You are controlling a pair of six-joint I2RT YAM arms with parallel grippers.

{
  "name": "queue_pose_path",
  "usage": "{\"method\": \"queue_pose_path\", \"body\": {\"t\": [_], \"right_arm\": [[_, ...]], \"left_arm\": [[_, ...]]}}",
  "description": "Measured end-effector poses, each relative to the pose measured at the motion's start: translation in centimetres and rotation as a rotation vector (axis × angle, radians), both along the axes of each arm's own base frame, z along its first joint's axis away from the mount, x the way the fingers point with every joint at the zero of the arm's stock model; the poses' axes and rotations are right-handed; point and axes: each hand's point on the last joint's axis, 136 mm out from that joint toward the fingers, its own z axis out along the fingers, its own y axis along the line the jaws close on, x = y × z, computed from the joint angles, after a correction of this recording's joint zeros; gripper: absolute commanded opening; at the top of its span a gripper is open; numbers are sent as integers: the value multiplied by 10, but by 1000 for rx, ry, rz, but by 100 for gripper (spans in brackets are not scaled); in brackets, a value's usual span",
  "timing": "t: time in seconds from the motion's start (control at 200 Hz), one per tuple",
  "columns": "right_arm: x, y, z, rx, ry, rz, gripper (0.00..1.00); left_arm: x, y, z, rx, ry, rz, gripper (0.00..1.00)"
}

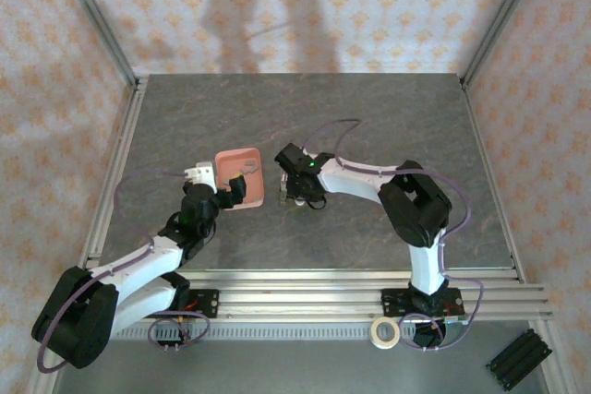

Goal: Load the staples into the stapler

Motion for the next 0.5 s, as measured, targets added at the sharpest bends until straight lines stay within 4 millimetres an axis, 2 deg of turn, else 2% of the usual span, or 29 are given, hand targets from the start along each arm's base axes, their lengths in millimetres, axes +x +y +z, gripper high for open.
{"method": "queue_pose_path", "body": {"t": [0.15, 0.36, 0.5], "right_arm": [[-1, -2, -10, -30, 19, 1, 39], [1, -2, -8, -36, 14, 5, 29], [1, -6, -7, -46, 3, 1, 26]], "left_arm": [[0, 0, 0, 0, 0, 0, 100], [-1, 1, 1, 8, -2, 3, 100], [-2, 3, 5, 10, -11, 11, 100]]}}
